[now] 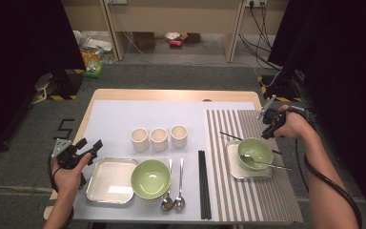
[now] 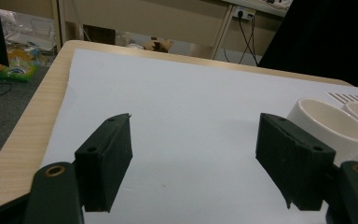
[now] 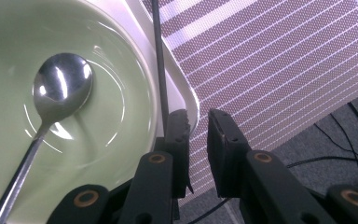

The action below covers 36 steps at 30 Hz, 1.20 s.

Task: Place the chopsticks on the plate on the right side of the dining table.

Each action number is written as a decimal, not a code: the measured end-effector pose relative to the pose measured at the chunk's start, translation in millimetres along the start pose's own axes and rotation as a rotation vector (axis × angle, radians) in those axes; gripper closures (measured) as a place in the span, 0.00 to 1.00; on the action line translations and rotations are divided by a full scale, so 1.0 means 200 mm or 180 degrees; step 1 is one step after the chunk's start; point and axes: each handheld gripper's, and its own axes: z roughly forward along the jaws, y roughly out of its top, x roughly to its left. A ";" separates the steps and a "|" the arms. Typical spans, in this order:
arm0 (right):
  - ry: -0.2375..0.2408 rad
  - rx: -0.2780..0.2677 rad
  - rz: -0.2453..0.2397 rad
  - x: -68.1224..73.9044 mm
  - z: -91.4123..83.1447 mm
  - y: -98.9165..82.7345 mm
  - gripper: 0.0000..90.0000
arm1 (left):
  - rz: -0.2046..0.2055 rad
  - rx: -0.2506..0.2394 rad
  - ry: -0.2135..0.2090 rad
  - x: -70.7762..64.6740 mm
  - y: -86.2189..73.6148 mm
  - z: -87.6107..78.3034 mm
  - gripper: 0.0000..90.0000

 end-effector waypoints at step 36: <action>-0.0060 -0.0233 0.0124 0.10 -0.03 0.25 0.85 | -0.0008 -0.0020 0.0006 0.01 0.01 -0.01 0.29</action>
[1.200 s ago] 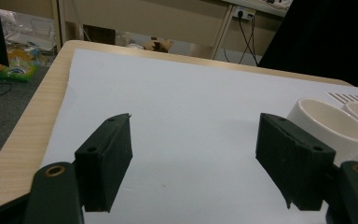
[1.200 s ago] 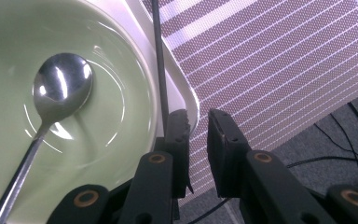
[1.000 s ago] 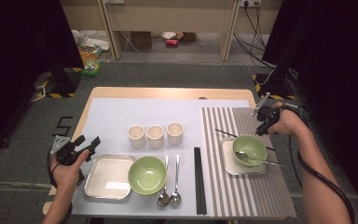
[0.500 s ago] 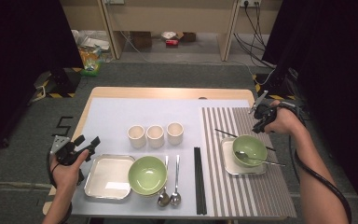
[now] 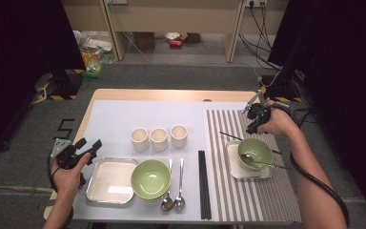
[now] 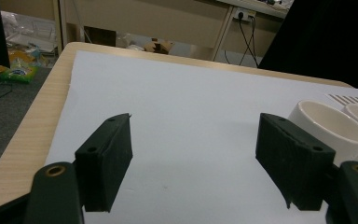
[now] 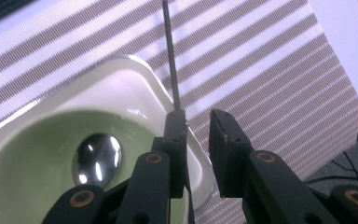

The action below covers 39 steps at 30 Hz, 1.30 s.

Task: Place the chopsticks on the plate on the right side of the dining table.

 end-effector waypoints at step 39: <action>0.0332 0.0168 0.0064 0.35 0.13 0.34 0.83 | -0.0006 -0.0041 0.0003 0.01 0.02 -0.02 0.29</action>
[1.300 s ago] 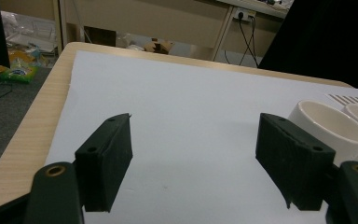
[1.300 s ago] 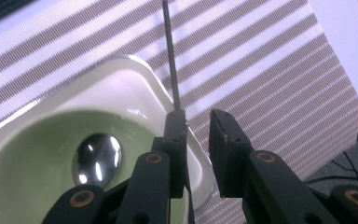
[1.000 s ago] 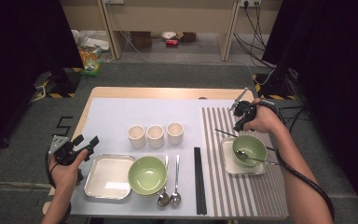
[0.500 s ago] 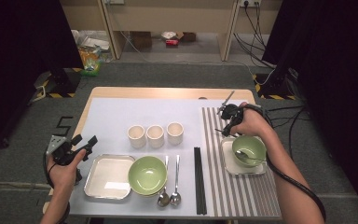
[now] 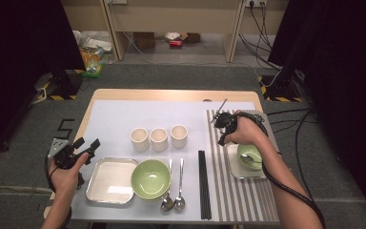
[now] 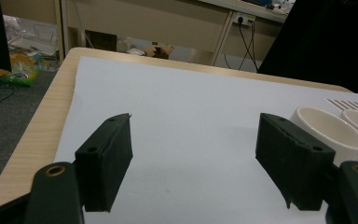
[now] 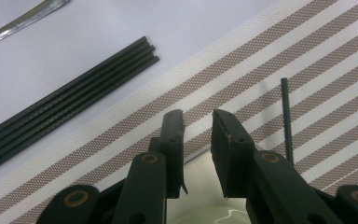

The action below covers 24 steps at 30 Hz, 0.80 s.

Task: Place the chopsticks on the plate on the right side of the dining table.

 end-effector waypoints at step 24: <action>0.0133 0.0028 0.0799 0.19 0.13 0.04 0.80 | 0.0006 0.0006 -0.0011 0.00 0.00 0.00 0.29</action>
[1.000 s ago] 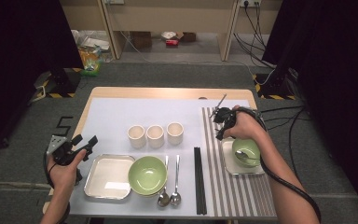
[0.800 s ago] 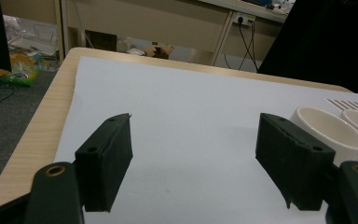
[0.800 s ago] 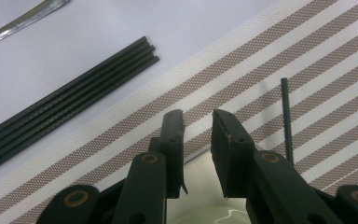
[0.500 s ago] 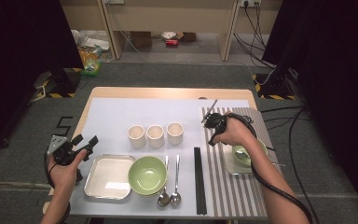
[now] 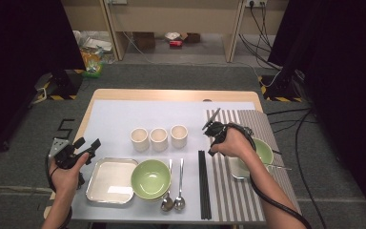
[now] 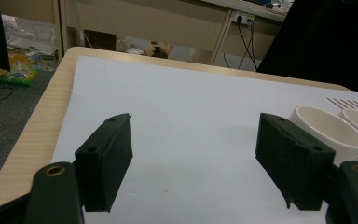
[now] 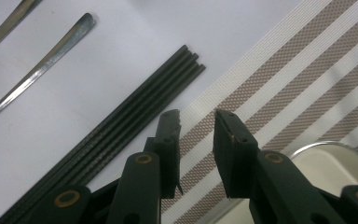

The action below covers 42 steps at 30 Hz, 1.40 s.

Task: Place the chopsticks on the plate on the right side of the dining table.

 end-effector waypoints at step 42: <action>0.0072 0.0082 0.0447 0.10 0.17 -0.01 0.84 | 0.0001 0.0009 -0.0011 0.00 0.00 0.00 0.29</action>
